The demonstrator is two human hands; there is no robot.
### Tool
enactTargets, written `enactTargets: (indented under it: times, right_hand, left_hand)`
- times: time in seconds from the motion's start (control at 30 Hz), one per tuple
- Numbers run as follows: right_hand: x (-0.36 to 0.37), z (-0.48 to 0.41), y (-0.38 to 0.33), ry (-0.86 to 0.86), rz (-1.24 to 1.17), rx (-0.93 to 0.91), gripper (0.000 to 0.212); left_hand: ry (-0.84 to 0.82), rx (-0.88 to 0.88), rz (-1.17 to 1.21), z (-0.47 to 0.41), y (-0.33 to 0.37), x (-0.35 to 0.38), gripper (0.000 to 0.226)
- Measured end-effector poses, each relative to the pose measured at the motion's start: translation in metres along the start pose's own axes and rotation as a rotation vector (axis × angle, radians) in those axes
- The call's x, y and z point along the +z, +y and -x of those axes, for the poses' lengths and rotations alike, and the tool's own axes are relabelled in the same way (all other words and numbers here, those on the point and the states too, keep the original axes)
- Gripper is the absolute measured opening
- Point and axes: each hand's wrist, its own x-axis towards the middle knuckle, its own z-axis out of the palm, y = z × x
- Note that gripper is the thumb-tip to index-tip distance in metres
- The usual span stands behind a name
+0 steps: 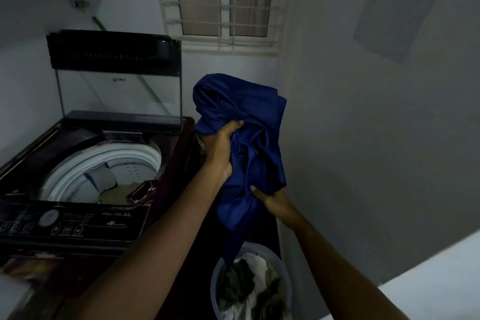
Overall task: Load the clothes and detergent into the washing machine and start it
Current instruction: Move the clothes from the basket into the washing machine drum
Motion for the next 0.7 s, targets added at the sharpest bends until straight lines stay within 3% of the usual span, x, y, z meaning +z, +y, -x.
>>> enactTargets:
  times: [0.13, 0.23, 0.33, 0.47, 0.57, 0.6, 0.7]
  right_hand:
    - [-0.043, 0.001, -0.006, 0.215, -0.07, 0.023, 0.018]
    - [-0.071, -0.001, -0.034, 0.366, -0.195, -0.022, 0.018]
    - [-0.065, -0.01, -0.073, 0.395, -0.295, -0.094, 0.021]
    - [-0.033, -0.018, -0.109, 0.165, -0.323, -0.13, 0.024]
    - [-0.016, -0.022, -0.114, 0.068, -0.137, -0.131, 0.083]
    - [-0.009, -0.019, -0.117, 0.076, -0.089, -0.134, 0.091]
    - [0.009, -0.02, -0.126, 0.088, -0.103, -0.17, 0.081]
  left_hand:
    - [0.019, 0.183, -0.31, -0.02, 0.007, -0.036, 0.019]
    - [0.041, 0.231, -0.642, -0.029, 0.003, -0.051, 0.034]
    - [-0.056, 0.206, -0.834, -0.021, -0.01, -0.048, 0.024]
    - [-0.14, 0.17, -0.847, -0.012, -0.021, -0.037, 0.028]
    - [-0.142, 0.132, -0.601, -0.013, -0.013, -0.038, 0.03]
    - [-0.159, 0.131, -0.545, -0.014, -0.009, -0.04, 0.032]
    - [-0.245, 0.14, -0.496, -0.019, 0.005, -0.047, 0.038]
